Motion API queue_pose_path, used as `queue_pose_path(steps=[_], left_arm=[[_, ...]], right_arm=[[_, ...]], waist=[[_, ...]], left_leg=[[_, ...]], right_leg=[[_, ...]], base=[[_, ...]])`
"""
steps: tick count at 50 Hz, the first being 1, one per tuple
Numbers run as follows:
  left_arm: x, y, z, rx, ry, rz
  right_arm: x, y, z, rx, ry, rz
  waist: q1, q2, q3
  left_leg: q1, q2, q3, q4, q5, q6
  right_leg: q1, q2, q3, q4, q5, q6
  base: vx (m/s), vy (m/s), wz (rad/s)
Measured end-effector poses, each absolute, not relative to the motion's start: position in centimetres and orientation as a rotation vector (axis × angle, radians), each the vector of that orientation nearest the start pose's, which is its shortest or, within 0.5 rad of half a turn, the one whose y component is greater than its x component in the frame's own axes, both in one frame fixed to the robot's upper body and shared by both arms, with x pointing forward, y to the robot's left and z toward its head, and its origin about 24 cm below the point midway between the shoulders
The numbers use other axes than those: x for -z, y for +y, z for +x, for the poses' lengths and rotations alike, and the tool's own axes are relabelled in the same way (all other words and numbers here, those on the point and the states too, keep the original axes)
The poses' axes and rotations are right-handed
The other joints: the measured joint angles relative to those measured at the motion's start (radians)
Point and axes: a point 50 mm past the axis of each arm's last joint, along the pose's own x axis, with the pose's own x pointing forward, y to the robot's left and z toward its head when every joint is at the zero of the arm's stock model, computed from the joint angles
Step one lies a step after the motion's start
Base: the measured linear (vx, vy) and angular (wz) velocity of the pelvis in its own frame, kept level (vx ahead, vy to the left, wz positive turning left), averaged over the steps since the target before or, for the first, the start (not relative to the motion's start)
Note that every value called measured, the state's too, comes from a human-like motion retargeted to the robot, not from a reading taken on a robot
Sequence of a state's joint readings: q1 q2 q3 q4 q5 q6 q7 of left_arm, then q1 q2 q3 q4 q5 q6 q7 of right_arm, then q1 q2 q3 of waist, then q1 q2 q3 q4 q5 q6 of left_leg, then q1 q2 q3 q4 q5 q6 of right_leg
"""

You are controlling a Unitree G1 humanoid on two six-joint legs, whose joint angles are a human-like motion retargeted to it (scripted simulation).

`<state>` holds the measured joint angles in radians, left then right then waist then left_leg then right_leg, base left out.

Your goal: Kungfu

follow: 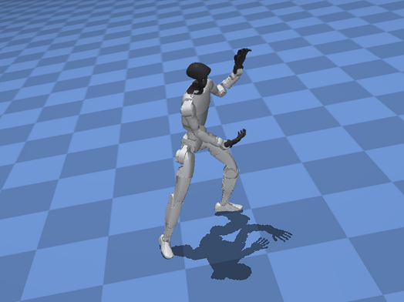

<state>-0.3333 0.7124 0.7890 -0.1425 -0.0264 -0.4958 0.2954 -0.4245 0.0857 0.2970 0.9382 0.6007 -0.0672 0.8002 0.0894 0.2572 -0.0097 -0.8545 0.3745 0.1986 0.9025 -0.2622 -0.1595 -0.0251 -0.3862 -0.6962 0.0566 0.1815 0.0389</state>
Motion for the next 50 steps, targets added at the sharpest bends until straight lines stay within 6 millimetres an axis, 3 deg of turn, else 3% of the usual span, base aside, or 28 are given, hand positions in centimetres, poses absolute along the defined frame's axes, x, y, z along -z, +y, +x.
queue_pose_path(steps=[5, 8, 10, 13, 16, 20, 23, 25, 26, 27, 28, 29, 31, 33, 35, 39, 42, 45, 50], left_arm=[[-25.3, 39.0, 11.8, -1.083, -1.070, 0.593], [-20.9, 41.5, 7.9, -1.248, -0.846, 0.629], [-17.4, 42.7, 4.6, -1.377, -0.667, 0.627], [-13.1, 43.2, 1.0, -1.495, -0.462, 0.592], [-8.2, 42.8, -2.7, -1.608, -0.254, 0.463], [-1.3, 40.9, -6.4, -1.647, -0.038, 0.133], [3.8, 38.5, -8.7, -1.594, 0.173, -0.101], [7.3, 35.9, -10.2, -1.570, 0.375, -0.249], [9.0, 34.4, -10.0, -1.552, 0.466, -0.323], [10.6, 32.8, -9.3, -1.516, 0.541, -0.392], [12.1, 31.4, -7.2, -1.443, 0.578, -0.457], [13.5, 29.9, -3.7, -1.342, 0.589, -0.543], [15.1, 25.7, 5.6, -1.041, 0.536, -0.746], [13.8, 20.6, 14.1, -0.587, 0.389, -0.943], [10.9, 15.8, 20.2, -0.153, 0.299, -1.016], [6.3, 13.6, 25.4, 0.231, 0.194, -0.846], [3.3, 12.1, 27.8, 0.367, 0.100, -0.790], [1.6, 11.5, 29.0, 0.398, 0.016, -0.828], [1.3, 11.5, 29.0, 0.385, 0.000, -0.834]], right_arm=[[-3.2, -3.8, 29.5, -1.022, 0.069, 0.451], [-8.5, -5.8, 30.8, -1.034, -0.164, 0.339], [-13.2, -7.9, 31.2, -0.991, -0.369, 0.270], [-18.4, -10.8, 30.6, -0.891, -0.589, 0.200], [-24.2, -14.3, 28.9, -0.740, -0.845, 0.140], [-30.3, -19.0, 24.7, -0.496, -1.176, 0.088], [-32.8, -22.0, 20.9, -0.327, -1.391, 0.065], [-33.7, -23.5, 18.4, -0.231, -1.505, 0.045], [-33.9, -24.0, 17.4, -0.191, -1.551, 0.034], [-34.0, -24.4, 16.4, -0.150, -1.594, 0.024], [-34.0, -24.8, 15.5, -0.108, -1.630, 0.014], [-33.9, -25.2, 14.7, -0.064, -1.658, 0.011], [-33.7, -25.9, 13.1, 0.025, -1.708, 0.021], [-33.7, -26.0, 11.2, 0.085, -1.784, 0.030], [-34.1, -25.5, 9.7, 0.092, -1.860, 0.005], [-34.9, -24.2, 8.2, 0.058, -1.933, -0.133], [-35.3, -23.9, 7.9, 0.054, -1.932, -0.195], [-35.3, -24.0, 7.9, 0.045, -1.903, -0.203], [-35.3, -24.5, 7.8, 0.080, -1.855, -0.264]], waist=[[-0.036, -0.019, 0.014], [-0.079, -0.031, 0.014], [-0.096, -0.042, 0.008], [-0.097, -0.042, 0.006], [-0.093, -0.048, 0.004], [-0.099, -0.085, -0.013], [-0.109, -0.111, -0.030], [-0.120, -0.139, -0.034], [-0.134, -0.151, -0.031], [-0.150, -0.159, -0.025], [-0.170, -0.157, -0.015], [-0.186, -0.147, -0.003], [-0.221, -0.126, 0.014], [-0.273, -0.117, 0.015], [-0.344, -0.105, 0.014], [-0.377, -0.089, 0.045], [-0.385, -0.080, 0.063], [-0.415, -0.072, 0.076], [-0.462, -0.058, 0.102]], left_leg=[[0.033, 0.041, 0.020, -0.023, 0.012, -0.006], [0.064, 0.048, 0.017, -0.064, 0.032, -0.023], [0.098, 0.062, 0.023, -0.110, 0.047, -0.038], [0.152, 0.093, 0.032, -0.200, 0.084, -0.070], [0.201, 0.117, 0.051, -0.324, 0.153, -0.102], [0.213, 0.084, 0.057, -0.477, 0.268, -0.102], [0.209, 0.093, 0.043, -0.572, 0.350, -0.102], [0.240, 0.105, 0.058, -0.642, 0.398, -0.102], [0.263, 0.112, 0.069, -0.680, 0.425, -0.102], [0.288, 0.123, 0.077, -0.717, 0.451, -0.102], [0.318, 0.143, 0.081, -0.752, 0.477, -0.102], [0.345, 0.177, 0.082, -0.780, 0.505, -0.102], [0.374, 0.236, 0.107, -0.826, 0.569, -0.102], [0.364, 0.254, 0.184, -0.861, 0.628, -0.102], [0.341, 0.252, 0.300, -0.883, 0.653, -0.102], [0.381, 0.320, 0.256, -0.854, 0.684, -0.099], [0.412, 0.339, 0.255, -0.836, 0.679, -0.080], [0.447, 0.338, 0.293, -0.833, 0.668, -0.072], [0.470, 0.322, 0.298, -0.824, 0.649, -0.082]], right_leg=[[-0.052, 0.000, 0.030, 0.041, -0.016, 0.068], [-0.064, 0.001, 0.067, 0.066, -0.058, 0.140], [-0.068, 0.005, 0.072, 0.087, -0.092, 0.176], [-0.100, 0.016, 0.111, 0.161, -0.145, 0.183], [-0.173, 0.013, 0.154, 0.276, -0.208, 0.173], [-0.283, -0.022, 0.187, 0.443, -0.321, 0.185], [-0.371, -0.016, 0.188, 0.577, -0.398, 0.177], [-0.422, -0.005, 0.199, 0.656, -0.455, 0.160], [-0.438, -0.001, 0.201, 0.693, -0.489, 0.150], [-0.444, 0.006, 0.197, 0.726, -0.524, 0.137], [-0.431, 0.023, 0.181, 0.749, -0.561, 0.118], [-0.408, 0.056, 0.160, 0.760, -0.591, 0.100], [-0.364, 0.114, 0.118, 0.768, -0.634, 0.076], [-0.357, 0.117, 0.078, 0.783, -0.665, 0.070], [-0.371, 0.084, 0.033, 0.811, -0.683, 0.072], [-0.350, 0.128, 0.040, 0.838, -0.717, 0.037], [-0.355, 0.142, 0.060, 0.854, -0.718, 0.013], [-0.361, 0.148, 0.090, 0.863, -0.710, 0.011], [-0.351, 0.146, 0.129, 0.844, -0.677, 0.028]], base=[[-0.12, -0.13, -0.55], [-0.18, -0.27, -0.26], [-0.15, -0.35, -0.27], [-0.26, -0.45, -0.23], [-0.36, -0.51, -0.05], [-0.46, -0.61, 0.39], [-0.46, -0.83, 0.16], [-0.40, -0.86, -0.19], [-0.41, -0.87, -0.19], [-0.31, -0.76, -0.14], [-0.22, -0.72, -0.17], [-0.13, -0.67, -0.23], [-0.23, -0.58, 0.06], [-0.23, -0.33, 0.67], [-0.23, -0.21, 0.79], [-0.07, -0.21, -0.48], [-0.06, -0.11, -0.51], [0.03, 0.04, -0.15], [0.03, 0.07, 0.08]])
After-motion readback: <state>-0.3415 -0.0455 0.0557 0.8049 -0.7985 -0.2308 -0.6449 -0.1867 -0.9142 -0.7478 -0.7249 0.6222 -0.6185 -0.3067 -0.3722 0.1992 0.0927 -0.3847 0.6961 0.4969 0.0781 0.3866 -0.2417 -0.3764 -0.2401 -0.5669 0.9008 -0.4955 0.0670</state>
